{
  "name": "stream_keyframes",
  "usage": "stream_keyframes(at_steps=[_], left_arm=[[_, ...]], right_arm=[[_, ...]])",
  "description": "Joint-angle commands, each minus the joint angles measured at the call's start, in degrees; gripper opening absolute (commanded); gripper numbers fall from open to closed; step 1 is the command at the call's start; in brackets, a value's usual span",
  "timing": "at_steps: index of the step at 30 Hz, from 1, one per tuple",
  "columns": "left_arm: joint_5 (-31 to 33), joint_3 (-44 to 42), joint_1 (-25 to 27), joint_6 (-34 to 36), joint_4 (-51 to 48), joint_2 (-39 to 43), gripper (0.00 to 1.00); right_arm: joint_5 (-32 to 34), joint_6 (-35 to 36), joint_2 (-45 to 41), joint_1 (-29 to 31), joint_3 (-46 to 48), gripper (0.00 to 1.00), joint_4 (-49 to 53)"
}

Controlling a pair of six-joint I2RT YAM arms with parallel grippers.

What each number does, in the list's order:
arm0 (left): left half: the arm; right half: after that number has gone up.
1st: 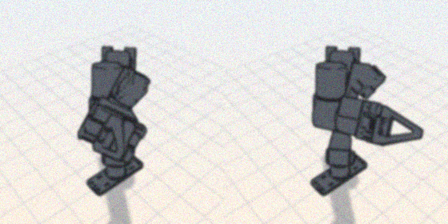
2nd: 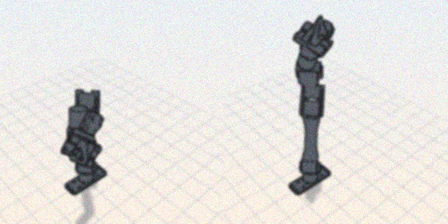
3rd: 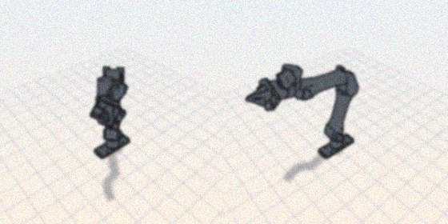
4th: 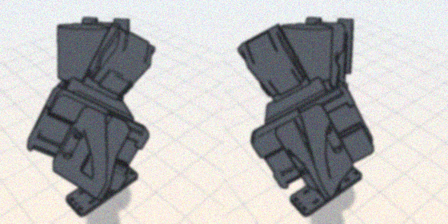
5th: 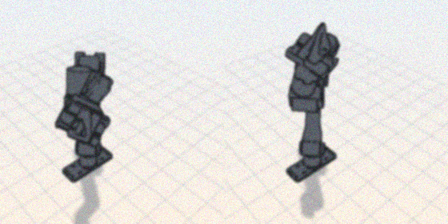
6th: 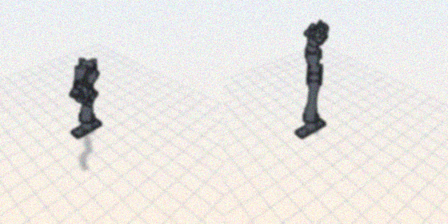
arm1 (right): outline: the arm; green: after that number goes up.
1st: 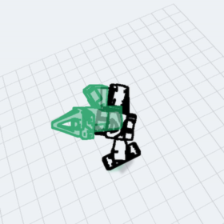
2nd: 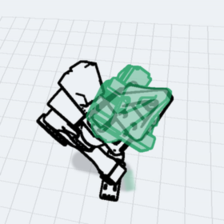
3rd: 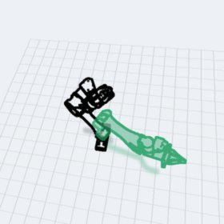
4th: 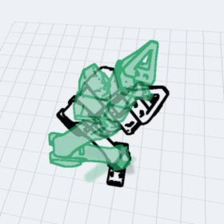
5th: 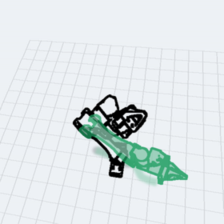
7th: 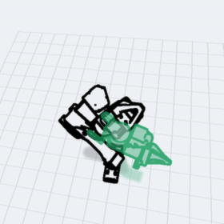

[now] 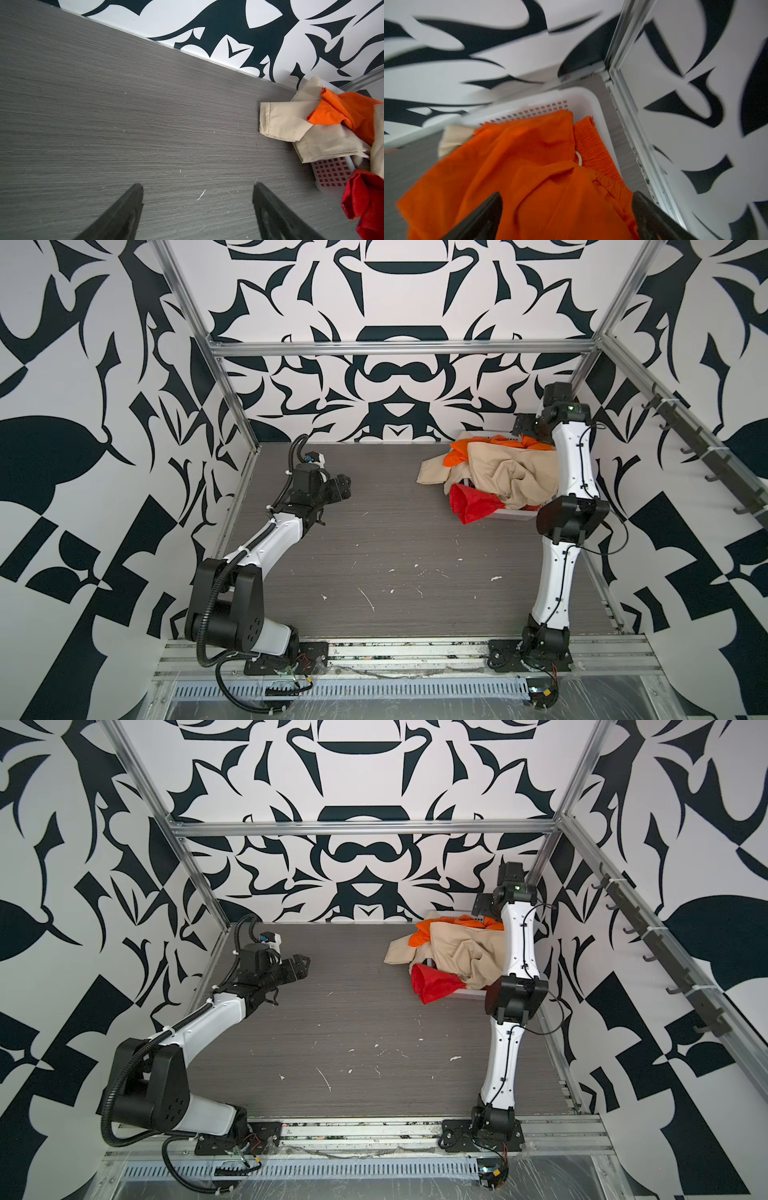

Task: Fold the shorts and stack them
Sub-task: 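Lift the orange shorts up out of the basket with the right gripper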

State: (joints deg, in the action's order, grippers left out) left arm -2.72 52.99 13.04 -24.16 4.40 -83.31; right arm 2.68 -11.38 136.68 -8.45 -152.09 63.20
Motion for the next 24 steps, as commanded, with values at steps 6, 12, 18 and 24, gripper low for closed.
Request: stream_keyframes(at_steps=[6,12,18,24], left_arm=[[0.94,0.44,0.15,0.67,-0.86,0.1,0.86],[1.75,0.48,0.07,1.57,-1.95,1.54,0.87],[2.26,0.01,0.15,1.67,-2.11,3.42,0.87],[2.52,0.53,0.15,1.85,-2.29,4.83,0.87]], right_arm=[[-5.52,-4.93,-0.22,0.42,-3.14,0.21,-2.02],[-7.56,-6.49,-10.48,1.45,-1.17,0.0,-9.39],[-8.04,-7.3,-21.62,2.01,5.03,0.0,-17.33],[-11.28,-7.61,-27.16,4.9,2.57,0.0,-24.15]])
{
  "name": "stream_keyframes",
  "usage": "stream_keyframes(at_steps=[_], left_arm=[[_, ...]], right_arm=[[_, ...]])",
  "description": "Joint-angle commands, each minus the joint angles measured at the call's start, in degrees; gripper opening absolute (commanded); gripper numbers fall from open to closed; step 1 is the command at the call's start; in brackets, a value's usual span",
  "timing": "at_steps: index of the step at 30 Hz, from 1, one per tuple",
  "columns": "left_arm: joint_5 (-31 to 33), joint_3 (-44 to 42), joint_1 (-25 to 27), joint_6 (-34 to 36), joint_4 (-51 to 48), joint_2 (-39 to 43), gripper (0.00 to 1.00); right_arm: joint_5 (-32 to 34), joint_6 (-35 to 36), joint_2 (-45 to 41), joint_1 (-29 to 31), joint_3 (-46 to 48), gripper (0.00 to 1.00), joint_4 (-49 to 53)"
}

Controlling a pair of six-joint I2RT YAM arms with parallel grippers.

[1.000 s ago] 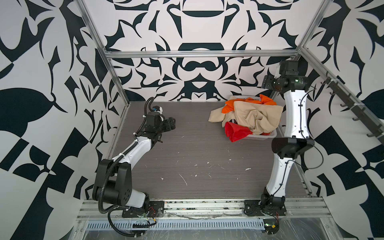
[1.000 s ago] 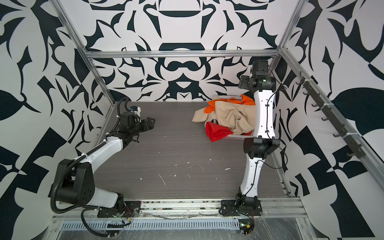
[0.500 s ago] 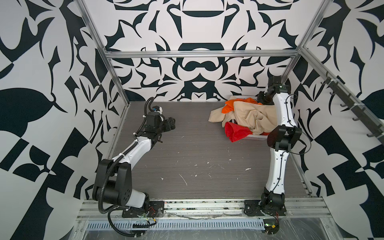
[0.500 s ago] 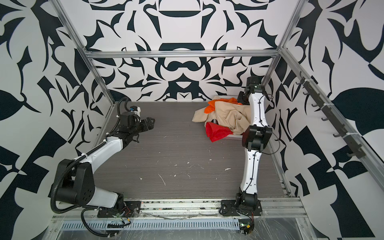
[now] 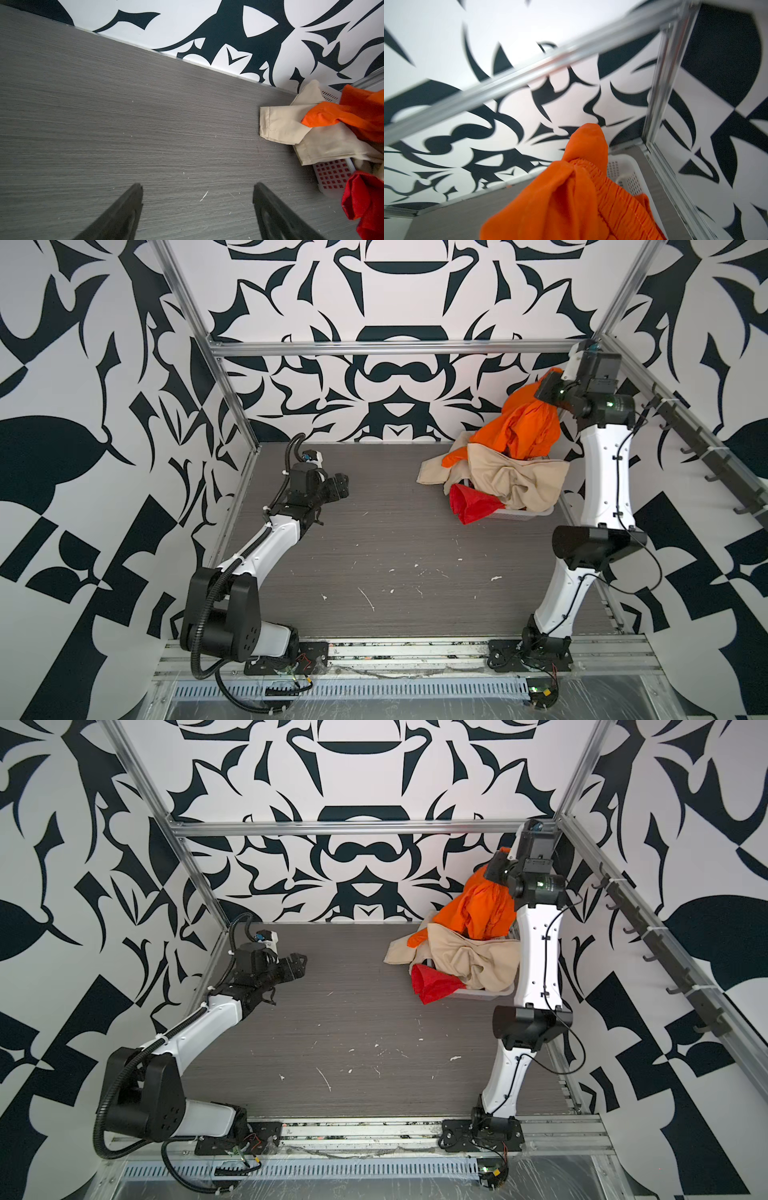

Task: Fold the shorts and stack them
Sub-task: 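Lift the orange shorts up out of the basket with the right gripper, then lay the orange shorts flat on the table with the right gripper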

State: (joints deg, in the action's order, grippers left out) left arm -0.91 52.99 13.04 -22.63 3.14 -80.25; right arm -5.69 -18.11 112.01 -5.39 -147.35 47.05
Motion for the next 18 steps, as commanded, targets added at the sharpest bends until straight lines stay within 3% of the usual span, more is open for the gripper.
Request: stream_keyframes(at_steps=[1,10,18], left_arm=[[0.74,0.53,0.15,0.16,-1.09,1.99,0.87],[1.8,1.43,0.15,-0.66,-1.71,5.05,0.87],[7.61,5.0,0.15,-0.08,-8.18,6.77,0.87]], right_arm=[[-3.43,-0.86,-3.03,2.77,-2.15,0.0,-9.2],[-9.03,3.11,-6.34,19.41,-5.23,0.0,-16.44],[-14.64,6.28,-6.27,35.06,-3.1,0.0,-16.81]])
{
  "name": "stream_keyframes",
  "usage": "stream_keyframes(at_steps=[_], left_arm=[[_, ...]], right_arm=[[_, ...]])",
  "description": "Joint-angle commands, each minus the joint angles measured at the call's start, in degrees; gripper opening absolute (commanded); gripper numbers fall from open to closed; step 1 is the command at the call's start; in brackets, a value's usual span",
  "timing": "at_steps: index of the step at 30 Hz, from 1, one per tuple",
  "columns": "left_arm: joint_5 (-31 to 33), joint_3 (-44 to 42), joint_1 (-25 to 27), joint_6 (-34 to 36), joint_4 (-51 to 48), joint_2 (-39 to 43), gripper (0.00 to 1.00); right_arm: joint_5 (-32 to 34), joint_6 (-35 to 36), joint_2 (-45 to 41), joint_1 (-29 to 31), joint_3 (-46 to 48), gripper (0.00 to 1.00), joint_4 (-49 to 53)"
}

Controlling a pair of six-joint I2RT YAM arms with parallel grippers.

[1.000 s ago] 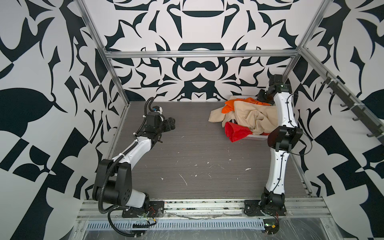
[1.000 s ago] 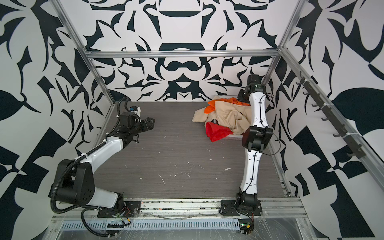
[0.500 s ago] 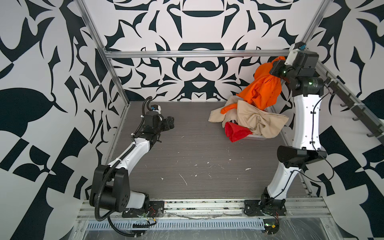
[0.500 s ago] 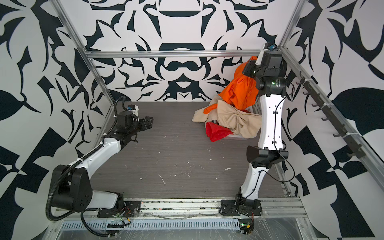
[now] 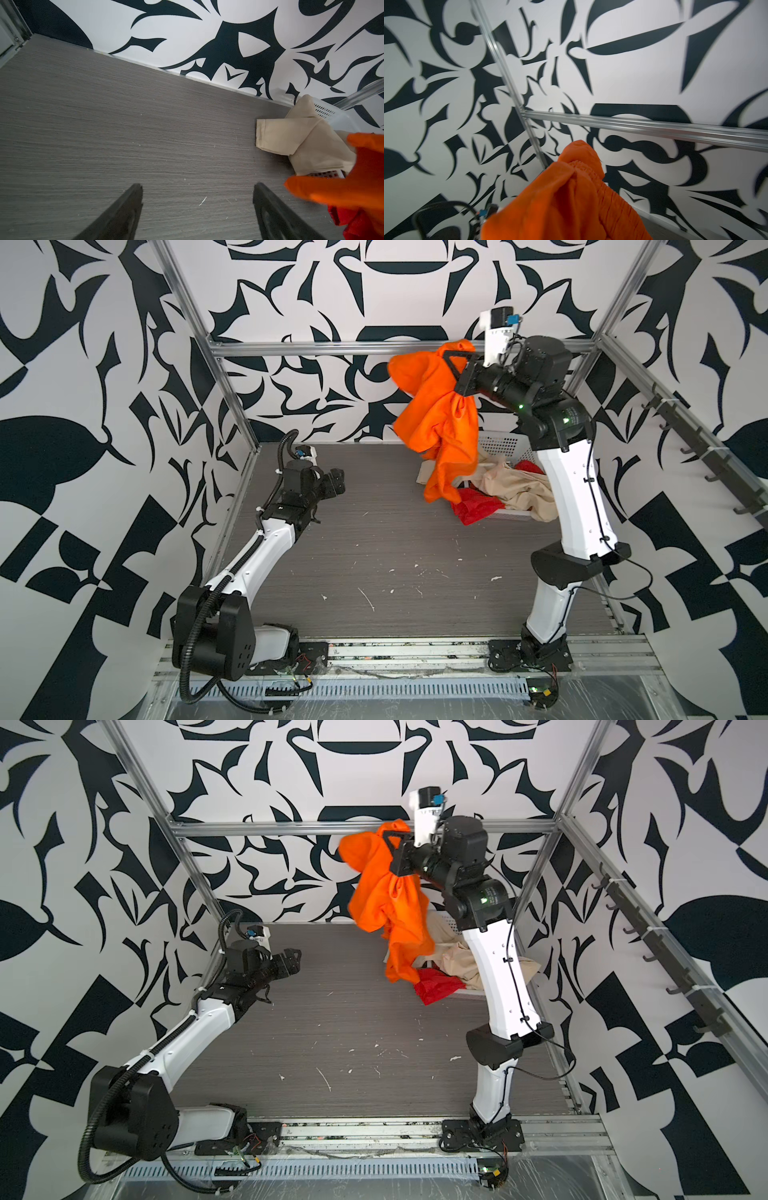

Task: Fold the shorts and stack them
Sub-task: 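Lay the orange shorts flat on the table with the right gripper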

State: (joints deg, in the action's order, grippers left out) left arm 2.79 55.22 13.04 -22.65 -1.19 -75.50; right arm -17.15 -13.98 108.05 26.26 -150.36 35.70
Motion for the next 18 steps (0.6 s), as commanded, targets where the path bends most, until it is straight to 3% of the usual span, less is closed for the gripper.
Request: stream_keyframes(at_steps=[1,6,7,11,12,18], left_arm=[[6.0,3.15,0.15,-0.46,-5.23,2.03,0.87],[18.84,4.64,0.06,-2.48,-13.51,7.19,0.89],[20.49,4.48,0.06,-2.4,-14.46,7.99,0.89],[24.84,2.31,-0.46,-2.37,-16.84,11.43,0.89],[25.5,1.83,-0.64,-2.56,-17.64,11.85,0.89],[22.94,-1.65,-0.73,-3.64,-16.88,12.56,0.89]], right_arm=[[-3.41,2.14,-2.23,4.75,2.44,0.0,-5.4],[-1.31,0.51,-1.26,7.59,13.95,0.0,-5.14],[0.52,0.46,-0.66,7.62,15.53,0.04,-4.29],[6.99,3.42,4.02,7.58,16.59,0.58,4.69],[8.28,4.24,5.83,7.55,14.99,0.66,8.8],[22.05,6.33,9.89,7.3,18.18,0.72,21.51]])
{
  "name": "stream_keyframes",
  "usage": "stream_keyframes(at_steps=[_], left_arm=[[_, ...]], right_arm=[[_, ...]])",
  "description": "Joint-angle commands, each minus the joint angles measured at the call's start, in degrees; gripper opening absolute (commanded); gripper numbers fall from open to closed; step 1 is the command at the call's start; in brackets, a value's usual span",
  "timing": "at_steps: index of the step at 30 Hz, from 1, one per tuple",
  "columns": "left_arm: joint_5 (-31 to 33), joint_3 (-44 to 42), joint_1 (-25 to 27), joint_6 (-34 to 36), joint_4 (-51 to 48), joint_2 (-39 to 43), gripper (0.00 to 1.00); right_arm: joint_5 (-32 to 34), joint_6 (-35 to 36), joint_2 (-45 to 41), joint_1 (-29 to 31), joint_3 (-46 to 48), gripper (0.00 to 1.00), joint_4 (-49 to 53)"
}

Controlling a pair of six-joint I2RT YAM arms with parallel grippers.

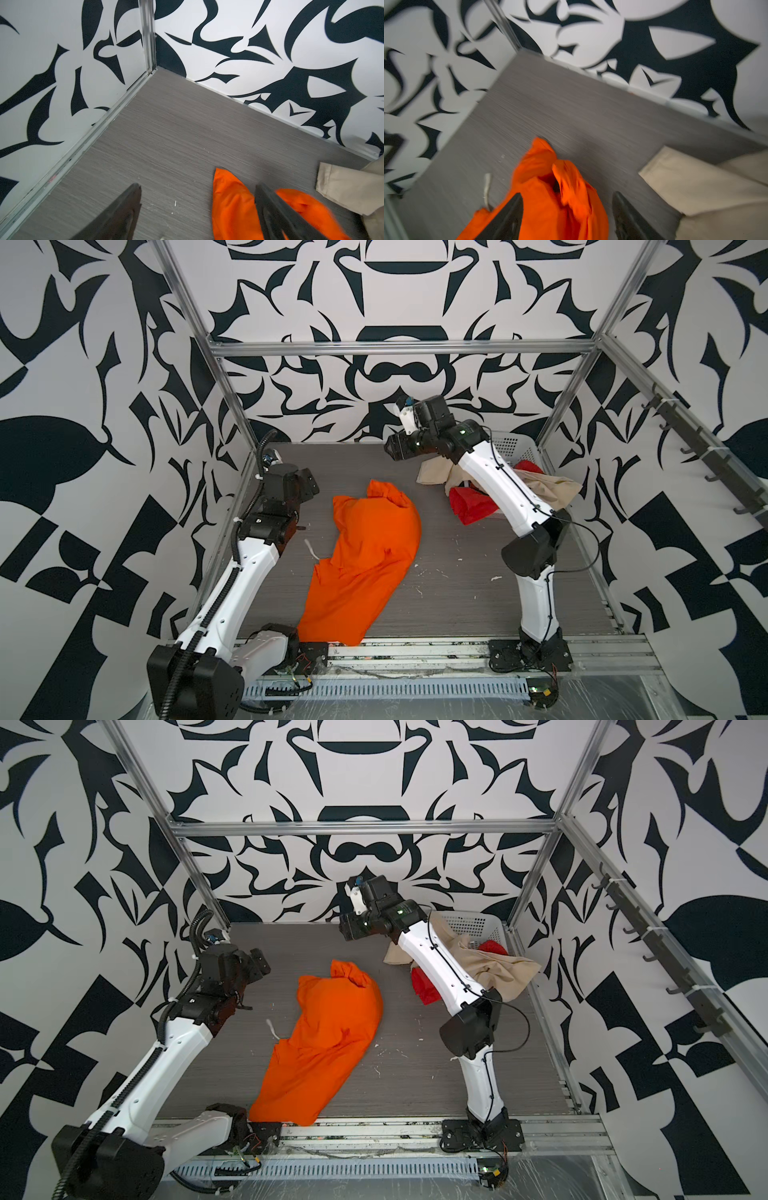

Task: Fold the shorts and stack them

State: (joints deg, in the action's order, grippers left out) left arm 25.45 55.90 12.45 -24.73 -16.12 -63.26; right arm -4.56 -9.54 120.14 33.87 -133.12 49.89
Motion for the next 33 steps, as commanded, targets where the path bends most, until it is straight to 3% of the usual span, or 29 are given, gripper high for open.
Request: stream_keyframes(at_steps=[1,7,11,20,23,28,33], left_arm=[[-0.6,-2.89,-0.15,-2.04,-1.33,0.17,0.89],[-4.06,-3.41,-0.14,-3.4,0.76,-2.72,0.89],[-6.8,-3.25,-0.14,-2.88,2.3,-4.24,0.89],[-18.15,-3.62,-0.16,-4.71,2.72,-7.69,0.88],[-21.56,-3.9,-0.14,-5.6,1.03,-8.57,0.88],[-27.28,-4.04,-0.14,-9.12,-2.87,-12.53,0.87],[-27.94,-6.21,-0.25,-14.56,-6.95,-16.45,0.86]], right_arm=[[10.29,1.7,-2.18,-0.63,2.61,0.72,7.66],[4.31,-3.63,-3.74,-8.31,18.84,0.71,1.85],[4.29,-4.92,-4.21,-13.12,26.7,0.71,-3.64],[6.96,-7.58,-2.36,-24.22,31.48,0.7,-9.28],[4.57,-7.99,-2.62,-28.13,31.67,0.69,-10.93],[0.29,-4.23,-7.34,-25.75,30.83,0.74,-10.99],[-1.73,-1.96,-11.96,-14.72,31.04,0.9,-11.62]])
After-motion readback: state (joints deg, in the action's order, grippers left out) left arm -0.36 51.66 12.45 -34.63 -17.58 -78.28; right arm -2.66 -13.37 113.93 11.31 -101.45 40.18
